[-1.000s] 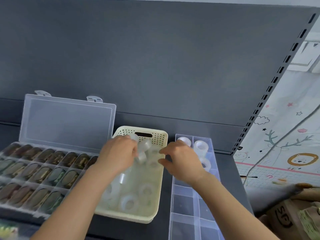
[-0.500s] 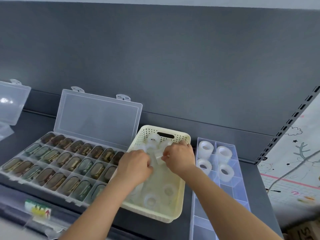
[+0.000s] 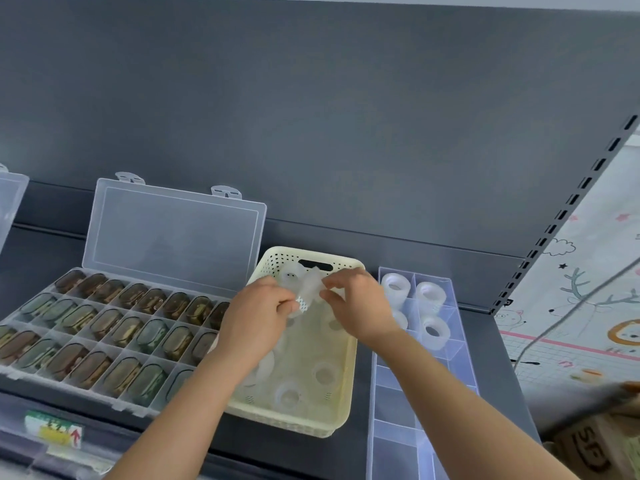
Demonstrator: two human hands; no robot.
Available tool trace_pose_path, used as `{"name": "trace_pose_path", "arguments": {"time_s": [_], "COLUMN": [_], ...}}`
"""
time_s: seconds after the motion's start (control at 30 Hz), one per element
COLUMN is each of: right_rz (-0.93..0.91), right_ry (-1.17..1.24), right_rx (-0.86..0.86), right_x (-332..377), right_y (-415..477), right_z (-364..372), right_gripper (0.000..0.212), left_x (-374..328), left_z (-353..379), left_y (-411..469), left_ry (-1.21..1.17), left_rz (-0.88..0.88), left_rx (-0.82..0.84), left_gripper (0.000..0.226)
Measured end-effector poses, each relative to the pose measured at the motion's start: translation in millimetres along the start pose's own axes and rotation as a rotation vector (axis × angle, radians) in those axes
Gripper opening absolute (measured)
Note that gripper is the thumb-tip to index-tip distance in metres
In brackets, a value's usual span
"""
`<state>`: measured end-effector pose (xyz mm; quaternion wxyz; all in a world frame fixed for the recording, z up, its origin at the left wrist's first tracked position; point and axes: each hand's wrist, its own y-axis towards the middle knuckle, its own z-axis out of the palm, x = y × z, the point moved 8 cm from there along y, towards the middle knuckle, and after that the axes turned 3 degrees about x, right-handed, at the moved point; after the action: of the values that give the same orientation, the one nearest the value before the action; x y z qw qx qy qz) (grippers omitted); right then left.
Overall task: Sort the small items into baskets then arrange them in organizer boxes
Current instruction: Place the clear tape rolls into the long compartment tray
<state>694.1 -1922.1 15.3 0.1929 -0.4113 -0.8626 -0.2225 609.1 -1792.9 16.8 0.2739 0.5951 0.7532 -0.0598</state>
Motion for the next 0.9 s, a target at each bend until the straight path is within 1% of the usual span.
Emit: {"name": "trace_pose_path", "arguments": {"time_s": [0.13, 0.2, 0.27, 0.33, 0.4, 0.47, 0.53, 0.63, 0.73, 0.8, 0.9], "right_rz": [-0.032, 0.003, 0.05, 0.074, 0.108, 0.143, 0.18, 0.184, 0.188, 0.198, 0.226], "right_ry": [0.051, 0.062, 0.038, -0.07, -0.158, -0.213, -0.262, -0.282, -0.298, -0.304, -0.337], "right_rx": [-0.217, -0.276, -0.298, -0.254, -0.182, -0.142, -0.091, 0.02, 0.078, 0.082, 0.109], "right_x": [-16.6, -33.1, -51.2, -69.0, -86.7, -103.0, -114.6, -122.0, -126.4, -128.7, -132.0], "right_y": [-18.8, -30.5, -40.4, -47.3, -53.5, -60.5, -66.5, -71.8, -72.5, -70.0, -67.1], "right_z": [-47.9, -69.0, -86.5, -96.0, -100.3, -103.3, -102.5, -92.6, -85.7, -83.2, -78.4], "right_gripper": [0.01, 0.008, 0.008, 0.009, 0.012, 0.012, 0.013, 0.02, 0.023, 0.021, 0.02], "left_x": [-38.1, -58.7, -80.9, -102.9, -120.0, -131.8, -141.1, -141.7, -129.1, -123.7, -125.3], "left_z": [1.1, 9.0, 17.8, 31.0, 53.2, 74.8, 90.8, 114.4, 130.3, 136.4, 137.3], "left_y": [11.0, 16.8, 22.7, 29.0, 37.1, 44.7, 49.7, 53.5, 57.3, 56.6, 52.5], "left_ry": [-0.131, -0.131, -0.129, -0.091, 0.038, 0.183, 0.254, 0.302, 0.29, 0.275, 0.312], "left_rz": [0.124, 0.189, 0.265, 0.353, 0.42, 0.457, 0.484, 0.486, 0.417, 0.408, 0.476], "left_rx": [-0.066, -0.067, -0.065, -0.019, 0.105, 0.216, 0.272, 0.369, 0.458, 0.487, 0.453], "left_gripper": [0.011, 0.01, 0.013, 0.021, 0.025, 0.022, 0.017, 0.021, 0.018, 0.016, 0.016]}}
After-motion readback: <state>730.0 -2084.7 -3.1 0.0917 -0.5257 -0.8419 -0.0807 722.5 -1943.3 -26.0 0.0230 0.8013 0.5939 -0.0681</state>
